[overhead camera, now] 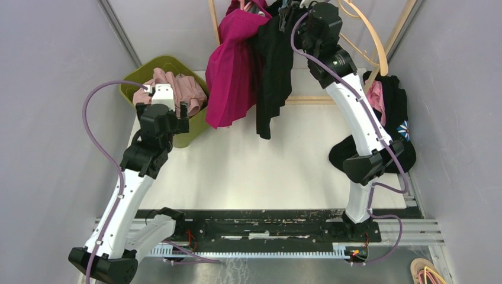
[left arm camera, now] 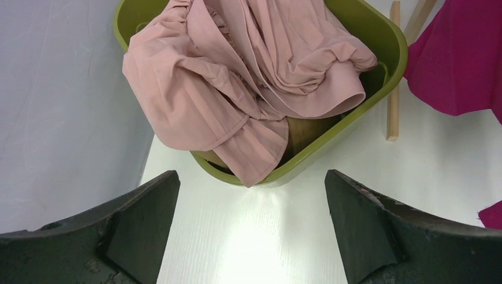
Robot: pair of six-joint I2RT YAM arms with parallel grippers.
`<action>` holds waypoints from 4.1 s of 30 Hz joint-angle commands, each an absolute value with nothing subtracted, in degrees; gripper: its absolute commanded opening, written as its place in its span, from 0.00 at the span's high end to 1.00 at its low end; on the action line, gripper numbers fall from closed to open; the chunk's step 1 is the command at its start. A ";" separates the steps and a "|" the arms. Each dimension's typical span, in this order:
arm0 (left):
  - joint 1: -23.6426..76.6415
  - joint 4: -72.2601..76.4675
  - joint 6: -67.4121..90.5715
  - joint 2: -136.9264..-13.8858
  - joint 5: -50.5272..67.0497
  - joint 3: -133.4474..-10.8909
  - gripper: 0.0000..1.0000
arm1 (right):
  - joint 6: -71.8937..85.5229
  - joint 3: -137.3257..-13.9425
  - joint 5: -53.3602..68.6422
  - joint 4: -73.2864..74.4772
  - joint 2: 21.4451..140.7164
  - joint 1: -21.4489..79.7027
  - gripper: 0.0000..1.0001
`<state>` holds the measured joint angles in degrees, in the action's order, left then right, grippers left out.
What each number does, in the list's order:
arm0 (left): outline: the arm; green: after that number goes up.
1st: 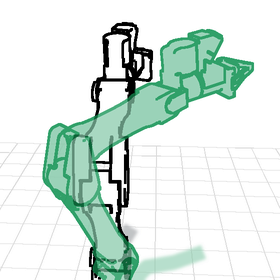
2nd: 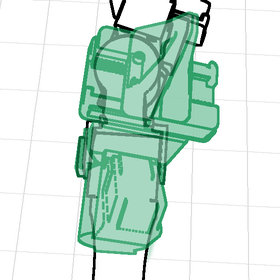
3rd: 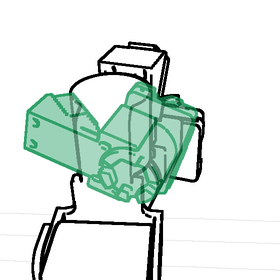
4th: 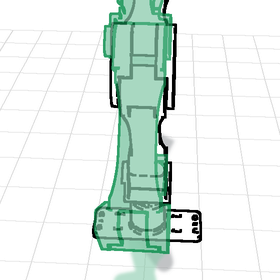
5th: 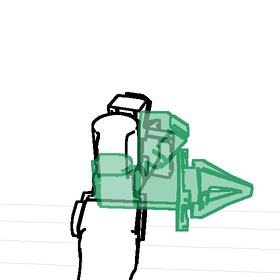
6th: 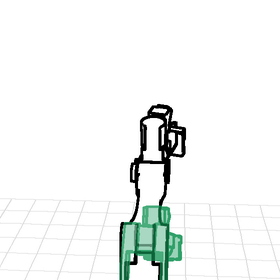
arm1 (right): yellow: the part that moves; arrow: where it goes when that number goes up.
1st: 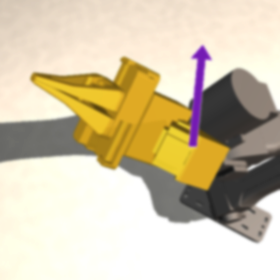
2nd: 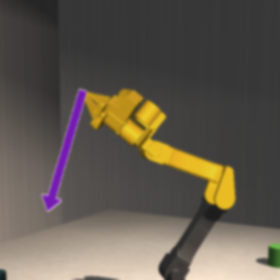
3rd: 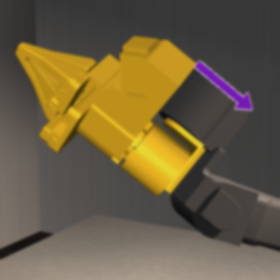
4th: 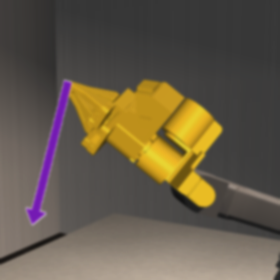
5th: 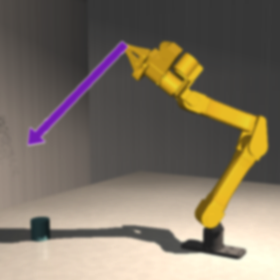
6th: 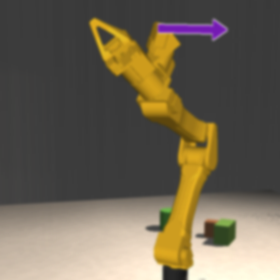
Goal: Remove the skirt from the hanger
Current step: Pick up the hanger from the clothesline.
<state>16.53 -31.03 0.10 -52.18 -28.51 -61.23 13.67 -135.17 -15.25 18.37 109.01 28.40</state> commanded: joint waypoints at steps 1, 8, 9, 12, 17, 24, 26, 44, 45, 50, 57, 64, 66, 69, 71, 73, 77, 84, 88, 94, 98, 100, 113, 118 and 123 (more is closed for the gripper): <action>16.70 -31.39 0.13 -50.32 -30.20 -62.86 0.01 | 16.07 -140.86 -14.78 13.63 110.34 28.71 0.58; 16.70 -32.40 0.26 -49.44 -31.38 -62.41 0.01 | 16.38 -144.48 -15.88 13.16 115.41 28.77 0.58; 16.68 -32.49 0.26 -49.38 -31.53 -62.40 0.01 | 16.68 -144.75 -15.98 13.32 116.19 28.78 0.58; 16.70 -33.02 0.16 -49.07 -31.86 -62.32 0.01 | 17.72 -144.76 -15.65 13.89 118.05 28.77 0.58; 16.70 -33.78 0.20 -48.54 -31.89 -62.23 0.01 | 17.64 -141.68 -16.27 14.26 117.41 28.82 0.58; 16.70 -34.05 -0.30 -48.03 -31.79 -61.81 0.01 | 15.46 -132.51 -18.02 15.21 111.77 28.82 0.56; 16.75 -33.95 -0.39 -47.95 -31.69 -61.64 0.01 | 14.42 -130.64 -18.58 15.82 110.40 28.81 0.56; 16.70 -37.42 -0.09 -43.23 -34.72 -61.12 0.01 | 8.49 -137.97 -30.38 17.80 115.22 27.99 0.61; 16.70 -37.78 -0.13 -42.90 -35.07 -61.21 0.01 | 8.31 -137.88 -30.68 17.76 115.38 27.82 0.66; 16.70 -39.25 -0.11 -42.11 -35.94 -61.61 0.01 | 9.41 -136.28 -30.37 18.28 115.30 26.29 0.96; 16.70 -39.23 0.35 -42.60 -34.96 -61.67 0.01 | 6.28 -128.93 -34.45 15.00 109.16 25.37 0.99; 16.71 -37.61 0.52 -43.66 -33.88 -61.12 0.01 | 4.73 -124.47 -34.25 14.03 103.86 24.21 0.99; 16.70 -37.20 0.52 -43.99 -33.49 -61.01 0.01 | 4.83 -124.92 -34.54 14.38 103.90 24.06 0.90; 16.69 -36.84 0.51 -44.05 -33.40 -60.92 0.01 | 5.04 -126.70 -34.33 15.28 104.79 23.85 0.72; 16.70 -36.91 0.55 -43.87 -33.53 -60.82 0.01 | 5.03 -128.19 -33.57 16.24 105.91 23.83 0.64; 16.71 -37.03 0.70 -43.48 -33.85 -60.79 0.01 | 5.21 -129.56 -33.27 16.65 107.08 23.90 0.60; 16.73 -38.05 0.63 -42.52 -35.12 -60.91 0.01 | 5.33 -130.75 -33.42 16.79 109.11 23.82 0.56; 16.69 -40.59 0.52 -41.63 -36.51 -61.71 0.01 | 5.77 -130.69 -33.74 17.05 111.07 23.21 0.72; 16.70 -42.05 0.64 -41.19 -37.05 -62.60 0.01 | 6.76 -129.38 -34.01 17.28 110.97 22.73 0.99; 16.70 -43.19 0.65 -40.35 -37.75 -62.96 0.01 | 6.62 -129.52 -30.90 18.17 109.82 22.55 0.99; 16.66 -43.16 1.59 -39.65 -37.49 -62.28 0.00 | 4.69 -130.95 -27.37 17.86 108.23 22.66 0.99; 16.70 -42.96 1.71 -39.41 -37.38 -61.93 0.01 | 3.52 -130.63 -26.12 15.34 106.74 22.80 0.99; 16.70 -39.26 1.10 -39.99 -36.32 -59.93 0.01 | -2.16 -133.22 -25.24 10.04 105.05 24.34 0.99; 16.70 -39.11 1.14 -40.36 -36.21 -59.22 0.01 | -3.93 -137.22 -26.24 7.65 108.22 24.46 0.99; 16.72 -39.07 1.14 -40.78 -36.38 -58.76 0.01 | -4.26 -139.16 -26.22 5.58 110.01 24.56 0.99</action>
